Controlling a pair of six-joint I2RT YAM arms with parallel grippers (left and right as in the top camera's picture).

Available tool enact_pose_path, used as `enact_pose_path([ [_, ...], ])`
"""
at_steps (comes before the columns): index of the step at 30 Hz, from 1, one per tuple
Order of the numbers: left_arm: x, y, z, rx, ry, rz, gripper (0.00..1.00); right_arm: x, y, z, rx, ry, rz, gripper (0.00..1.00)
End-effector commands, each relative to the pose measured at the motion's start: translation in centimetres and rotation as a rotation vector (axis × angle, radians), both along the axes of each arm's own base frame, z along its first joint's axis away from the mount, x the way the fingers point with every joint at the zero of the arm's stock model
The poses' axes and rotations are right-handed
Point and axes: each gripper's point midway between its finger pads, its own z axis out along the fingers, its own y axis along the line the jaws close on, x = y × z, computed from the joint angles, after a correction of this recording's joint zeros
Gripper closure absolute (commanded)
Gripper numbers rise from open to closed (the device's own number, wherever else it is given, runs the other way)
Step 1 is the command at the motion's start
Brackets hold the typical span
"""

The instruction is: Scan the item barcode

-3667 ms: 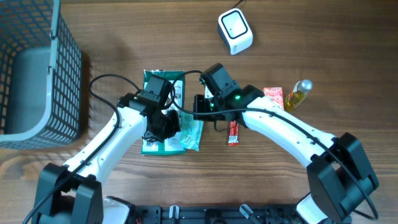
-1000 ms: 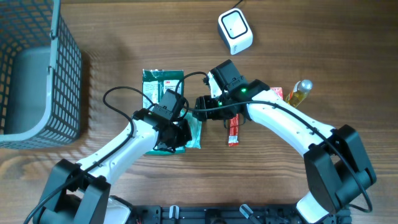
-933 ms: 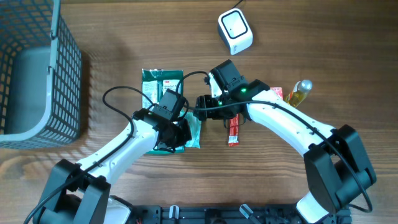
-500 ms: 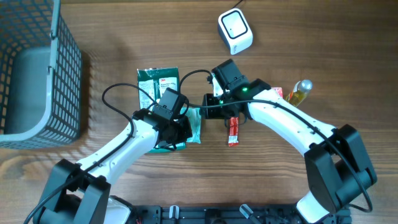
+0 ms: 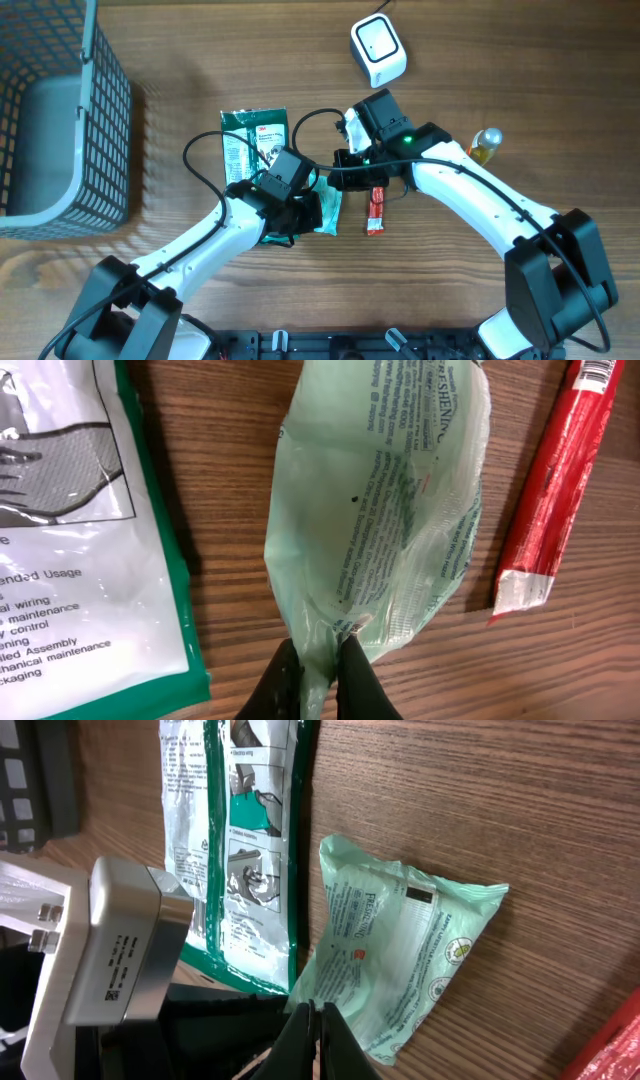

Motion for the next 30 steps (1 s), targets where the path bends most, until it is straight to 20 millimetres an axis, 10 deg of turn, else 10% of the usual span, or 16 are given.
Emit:
enact_pose_path([
  [1, -0.2, 0.6, -0.8, 0.036, 0.004, -0.005, 0.96, 0.0, 0.1, 0.7, 0.026, -0.018, 0.014, 0.96],
  [30, -0.5, 2.9, -3.6, 0.184, 0.045, 0.02, 0.96, -0.6, 2.3, -4.5, 0.165, 0.005, -0.019, 0.96],
])
